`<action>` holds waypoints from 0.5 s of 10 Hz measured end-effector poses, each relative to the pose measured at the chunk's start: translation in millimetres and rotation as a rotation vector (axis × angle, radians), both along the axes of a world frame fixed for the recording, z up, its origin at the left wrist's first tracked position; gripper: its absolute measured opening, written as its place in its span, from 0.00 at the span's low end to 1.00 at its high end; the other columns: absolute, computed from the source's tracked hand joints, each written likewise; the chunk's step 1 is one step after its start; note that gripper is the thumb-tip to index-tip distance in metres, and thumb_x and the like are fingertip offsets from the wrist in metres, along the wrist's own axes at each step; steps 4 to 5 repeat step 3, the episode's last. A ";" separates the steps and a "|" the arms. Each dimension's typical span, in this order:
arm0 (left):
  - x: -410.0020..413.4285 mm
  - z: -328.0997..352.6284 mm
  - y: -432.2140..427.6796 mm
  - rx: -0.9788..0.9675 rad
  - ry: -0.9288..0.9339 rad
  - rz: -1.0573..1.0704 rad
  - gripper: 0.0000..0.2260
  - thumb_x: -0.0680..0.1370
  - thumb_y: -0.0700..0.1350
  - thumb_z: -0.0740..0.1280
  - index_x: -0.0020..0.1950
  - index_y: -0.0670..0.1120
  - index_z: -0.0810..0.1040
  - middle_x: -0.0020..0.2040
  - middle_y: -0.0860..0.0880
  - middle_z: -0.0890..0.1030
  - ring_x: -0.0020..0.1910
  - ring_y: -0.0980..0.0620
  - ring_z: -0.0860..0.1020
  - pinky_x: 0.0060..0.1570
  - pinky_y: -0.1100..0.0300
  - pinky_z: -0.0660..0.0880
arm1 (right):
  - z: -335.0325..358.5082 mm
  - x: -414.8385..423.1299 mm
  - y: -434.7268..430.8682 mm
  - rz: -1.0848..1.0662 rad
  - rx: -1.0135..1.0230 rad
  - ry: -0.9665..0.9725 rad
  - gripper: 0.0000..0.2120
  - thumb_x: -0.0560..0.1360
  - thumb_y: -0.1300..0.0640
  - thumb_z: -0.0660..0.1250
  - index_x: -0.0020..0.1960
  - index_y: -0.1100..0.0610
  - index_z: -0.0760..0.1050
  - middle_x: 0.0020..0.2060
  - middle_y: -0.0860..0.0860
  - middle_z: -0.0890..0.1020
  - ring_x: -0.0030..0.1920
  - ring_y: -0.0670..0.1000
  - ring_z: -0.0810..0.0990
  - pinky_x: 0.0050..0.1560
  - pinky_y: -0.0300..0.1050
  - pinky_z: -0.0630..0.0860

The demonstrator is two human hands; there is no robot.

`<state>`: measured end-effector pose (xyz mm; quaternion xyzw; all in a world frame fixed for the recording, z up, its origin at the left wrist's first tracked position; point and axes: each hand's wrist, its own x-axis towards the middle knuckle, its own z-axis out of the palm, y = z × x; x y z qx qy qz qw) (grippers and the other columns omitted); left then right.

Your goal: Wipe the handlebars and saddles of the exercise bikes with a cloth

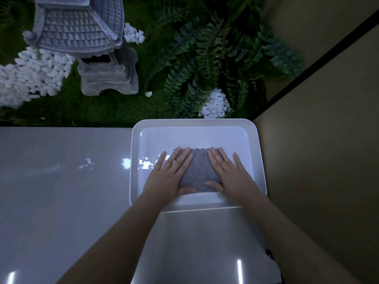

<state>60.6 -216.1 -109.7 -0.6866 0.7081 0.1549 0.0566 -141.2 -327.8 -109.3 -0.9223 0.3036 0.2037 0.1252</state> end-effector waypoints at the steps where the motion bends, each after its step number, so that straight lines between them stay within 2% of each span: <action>1: 1.3 0.5 -2.2 0.090 0.010 -0.032 0.45 0.70 0.74 0.45 0.78 0.46 0.45 0.78 0.48 0.45 0.77 0.46 0.44 0.74 0.45 0.47 | 5.5 2.9 -0.9 -0.031 0.021 -0.009 0.42 0.76 0.32 0.49 0.74 0.53 0.30 0.72 0.46 0.31 0.75 0.49 0.33 0.74 0.54 0.36; 2: 6.1 8.5 0.1 0.095 0.026 0.067 0.43 0.72 0.72 0.49 0.74 0.50 0.31 0.75 0.50 0.31 0.76 0.49 0.35 0.73 0.50 0.36 | 20.5 0.5 0.9 -0.220 0.060 -0.088 0.41 0.76 0.34 0.52 0.76 0.54 0.34 0.74 0.46 0.34 0.75 0.47 0.34 0.75 0.52 0.36; 3: 10.1 30.1 7.0 0.107 0.019 0.238 0.42 0.76 0.68 0.53 0.75 0.50 0.31 0.74 0.51 0.30 0.76 0.50 0.34 0.73 0.51 0.37 | 44.6 0.7 6.3 -0.452 0.129 -0.221 0.36 0.79 0.39 0.53 0.77 0.52 0.39 0.77 0.47 0.43 0.76 0.45 0.40 0.76 0.50 0.39; 5: 10.1 30.1 7.0 0.107 0.019 0.238 0.42 0.76 0.68 0.53 0.75 0.50 0.31 0.74 0.51 0.30 0.76 0.50 0.34 0.73 0.51 0.37 | 44.6 0.7 6.3 -0.452 0.129 -0.221 0.36 0.79 0.39 0.53 0.77 0.52 0.39 0.77 0.47 0.43 0.76 0.45 0.40 0.76 0.50 0.39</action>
